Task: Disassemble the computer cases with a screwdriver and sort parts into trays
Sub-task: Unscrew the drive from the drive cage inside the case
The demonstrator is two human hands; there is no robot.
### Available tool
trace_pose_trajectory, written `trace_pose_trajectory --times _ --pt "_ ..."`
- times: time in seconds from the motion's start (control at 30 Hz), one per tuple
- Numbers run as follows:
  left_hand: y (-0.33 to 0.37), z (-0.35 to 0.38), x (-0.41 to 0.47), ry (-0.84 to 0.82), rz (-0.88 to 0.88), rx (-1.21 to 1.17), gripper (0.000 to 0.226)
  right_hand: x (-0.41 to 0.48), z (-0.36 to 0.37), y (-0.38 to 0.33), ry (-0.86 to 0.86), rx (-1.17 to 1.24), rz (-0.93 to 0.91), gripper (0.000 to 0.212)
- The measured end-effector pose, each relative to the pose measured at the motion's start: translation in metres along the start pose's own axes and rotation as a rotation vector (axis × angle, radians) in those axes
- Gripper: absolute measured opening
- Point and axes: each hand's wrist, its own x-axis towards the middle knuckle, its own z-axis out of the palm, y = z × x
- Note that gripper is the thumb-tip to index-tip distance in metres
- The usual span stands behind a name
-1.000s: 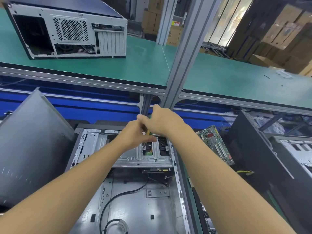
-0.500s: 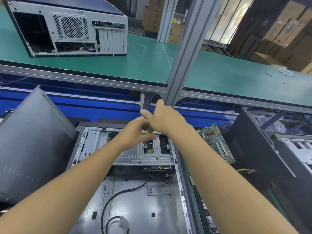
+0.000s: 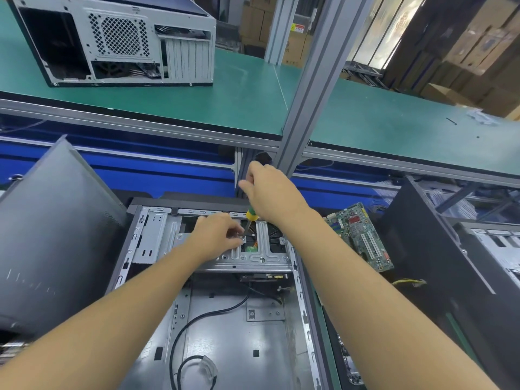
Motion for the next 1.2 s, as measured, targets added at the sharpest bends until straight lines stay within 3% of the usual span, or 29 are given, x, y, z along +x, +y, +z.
trace_pose_trajectory --times 0.03,0.2,0.43,0.6,0.77,0.87,0.93,1.07,1.2 --pt "0.002 0.001 0.002 0.006 -0.006 0.033 0.024 0.0 0.001 0.0 0.013 0.02 -0.018 0.011" --pt "0.007 0.006 0.005 0.048 -0.002 0.132 0.025 -0.002 0.002 0.002 -0.059 0.216 0.037 0.023" --pt "0.007 0.015 0.001 0.188 -0.002 0.211 0.026 -0.017 0.009 0.012 0.099 0.211 -0.019 0.015" --pt "0.027 0.013 0.003 0.213 0.01 0.087 0.019 -0.027 -0.01 0.027 0.154 0.291 -0.007 0.021" --pt "0.06 0.021 0.007 0.073 0.019 -0.094 0.008 -0.055 -0.033 0.06 0.28 0.309 0.066 0.022" --pt "0.091 0.032 0.005 0.011 0.127 -0.229 0.003 -0.078 -0.043 0.089 0.343 0.309 0.163 0.017" --pt "0.121 0.042 0.004 -0.131 0.234 -0.29 0.009 -0.097 -0.05 0.112 0.37 0.301 0.238 0.016" --pt "0.189 0.079 0.002 -0.456 0.413 -0.177 0.009 -0.138 -0.063 0.159 0.413 0.278 0.359 0.016" --pt "0.239 0.136 -0.001 -0.624 0.445 -0.065 0.008 -0.18 -0.069 0.196 0.442 0.236 0.423 0.015"
